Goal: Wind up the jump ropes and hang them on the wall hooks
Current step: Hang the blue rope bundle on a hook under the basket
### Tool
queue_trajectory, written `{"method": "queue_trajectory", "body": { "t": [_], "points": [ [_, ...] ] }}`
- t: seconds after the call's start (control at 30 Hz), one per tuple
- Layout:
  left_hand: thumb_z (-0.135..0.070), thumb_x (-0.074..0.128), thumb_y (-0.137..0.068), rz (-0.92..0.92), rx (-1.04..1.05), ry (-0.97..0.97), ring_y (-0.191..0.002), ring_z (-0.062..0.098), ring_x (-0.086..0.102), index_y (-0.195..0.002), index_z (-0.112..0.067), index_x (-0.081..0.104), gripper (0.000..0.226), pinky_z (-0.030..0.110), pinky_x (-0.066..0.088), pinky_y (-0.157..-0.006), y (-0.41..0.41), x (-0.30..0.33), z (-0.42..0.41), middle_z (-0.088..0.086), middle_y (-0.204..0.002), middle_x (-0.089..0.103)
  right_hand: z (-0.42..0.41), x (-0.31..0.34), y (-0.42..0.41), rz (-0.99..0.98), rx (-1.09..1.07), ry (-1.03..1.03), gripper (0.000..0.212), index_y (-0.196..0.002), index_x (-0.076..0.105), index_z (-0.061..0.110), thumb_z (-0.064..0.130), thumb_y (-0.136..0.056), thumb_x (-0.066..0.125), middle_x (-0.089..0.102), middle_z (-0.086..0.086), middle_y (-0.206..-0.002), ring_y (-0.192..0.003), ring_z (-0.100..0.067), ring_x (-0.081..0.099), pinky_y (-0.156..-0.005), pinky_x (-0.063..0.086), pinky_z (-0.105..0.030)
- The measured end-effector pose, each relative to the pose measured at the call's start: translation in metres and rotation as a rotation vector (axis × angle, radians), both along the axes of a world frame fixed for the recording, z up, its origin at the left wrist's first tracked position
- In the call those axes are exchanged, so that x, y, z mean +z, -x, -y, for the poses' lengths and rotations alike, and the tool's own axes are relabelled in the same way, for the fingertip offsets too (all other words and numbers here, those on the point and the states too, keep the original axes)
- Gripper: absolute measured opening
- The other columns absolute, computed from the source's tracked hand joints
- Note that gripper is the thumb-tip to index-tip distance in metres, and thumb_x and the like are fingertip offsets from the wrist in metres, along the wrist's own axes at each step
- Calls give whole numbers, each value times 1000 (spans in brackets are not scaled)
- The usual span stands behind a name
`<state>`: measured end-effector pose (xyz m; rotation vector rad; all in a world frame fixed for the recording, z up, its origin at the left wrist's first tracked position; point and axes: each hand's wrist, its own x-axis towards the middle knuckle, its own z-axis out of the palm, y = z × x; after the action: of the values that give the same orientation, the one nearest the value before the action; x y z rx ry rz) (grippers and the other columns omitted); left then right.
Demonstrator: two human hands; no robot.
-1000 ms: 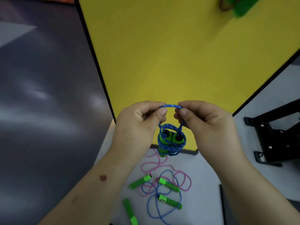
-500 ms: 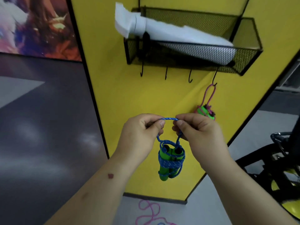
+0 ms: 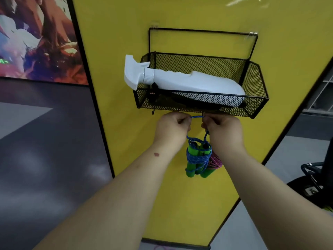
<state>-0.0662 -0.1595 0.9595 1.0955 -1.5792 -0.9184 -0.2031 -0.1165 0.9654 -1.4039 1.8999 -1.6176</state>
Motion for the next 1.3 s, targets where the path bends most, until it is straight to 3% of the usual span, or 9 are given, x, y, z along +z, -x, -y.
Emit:
{"method": "queue_trajectory", "body": {
  "t": [0.13, 0.33, 0.53, 0.77, 0.9, 0.97, 1.07, 1.17, 1.3],
  "points": [
    [-24, 66, -95, 58, 51, 34, -77, 25, 72, -90, -23, 79, 14, 37, 57, -71, 16, -2, 7, 2, -80, 77, 6, -2, 12, -10, -51, -55, 23, -75, 71, 26, 21, -94, 59, 72, 8, -72, -76, -24, 70, -68, 60, -51],
    [-26, 63, -97, 210, 98, 106, -75, 22, 68, -96, -20, 79, 17, 28, 51, -64, 34, -6, 12, 1, -87, 76, 9, -6, 26, -51, -62, -113, 26, -76, 71, 24, 13, -91, 53, 72, 3, -72, -74, -34, 68, -65, 59, -51],
    [-28, 63, -97, 210, 147, 30, -76, 24, 70, -91, -19, 79, 19, 35, 58, -68, 46, -11, 18, 1, -81, 75, 12, -16, 32, -80, -36, -184, 26, -78, 70, 26, 13, -90, 52, 72, 1, -71, -74, -31, 70, -63, 60, -51],
    [-25, 65, -96, 89, 93, -108, -68, 22, 67, -77, -24, 74, 20, 32, 55, -68, 51, -10, 20, 2, -77, 76, 19, -16, 36, -237, -17, -304, 23, -69, 65, 21, 12, -86, 53, 71, -7, -74, -69, -37, 66, -61, 59, -44],
    [-23, 63, -97, 206, 136, 18, -83, 14, 68, -97, -21, 79, 16, 15, 44, -61, 37, -18, 7, -6, -90, 76, 14, -22, 35, -339, -12, -305, 22, -68, 63, 9, 16, -88, 56, 68, -16, -75, -62, -31, 52, -51, 41, -30],
    [-23, 62, -97, 224, 143, 29, -80, 9, 67, -101, -23, 78, 16, 11, 42, -58, 29, -26, -3, -9, -89, 74, 4, -27, 31, -342, -33, -279, 18, -79, 70, 10, 15, -89, 56, 70, -12, -79, -68, -30, 59, -59, 51, -33],
    [-23, 62, -98, 303, 144, 103, -81, 8, 66, -106, -22, 77, 17, 20, 48, -68, 17, -42, -16, -10, -91, 74, -14, -39, 22, -336, -59, -244, 19, -92, 72, 20, 14, -93, 54, 69, 2, -84, -79, -25, 63, -68, 55, -36],
    [-26, 60, -98, 456, 153, 236, -88, 18, 68, -110, -22, 75, 20, 27, 49, -72, 8, -64, -24, -2, -99, 75, -28, -59, 11, -420, -47, -213, 19, -97, 68, 17, 15, -95, 50, 69, -4, -88, -82, -30, 63, -70, 56, -42],
    [-28, 54, -99, 616, 169, 379, -105, 24, 62, -126, -21, 65, 30, 36, 48, -82, -5, -110, -37, 1, -115, 68, -45, -117, 3, -640, -3, -99, 39, -133, 57, 15, 28, -97, 55, 60, -9, -128, -121, -31, 54, -100, 46, -42]
  ]
}}
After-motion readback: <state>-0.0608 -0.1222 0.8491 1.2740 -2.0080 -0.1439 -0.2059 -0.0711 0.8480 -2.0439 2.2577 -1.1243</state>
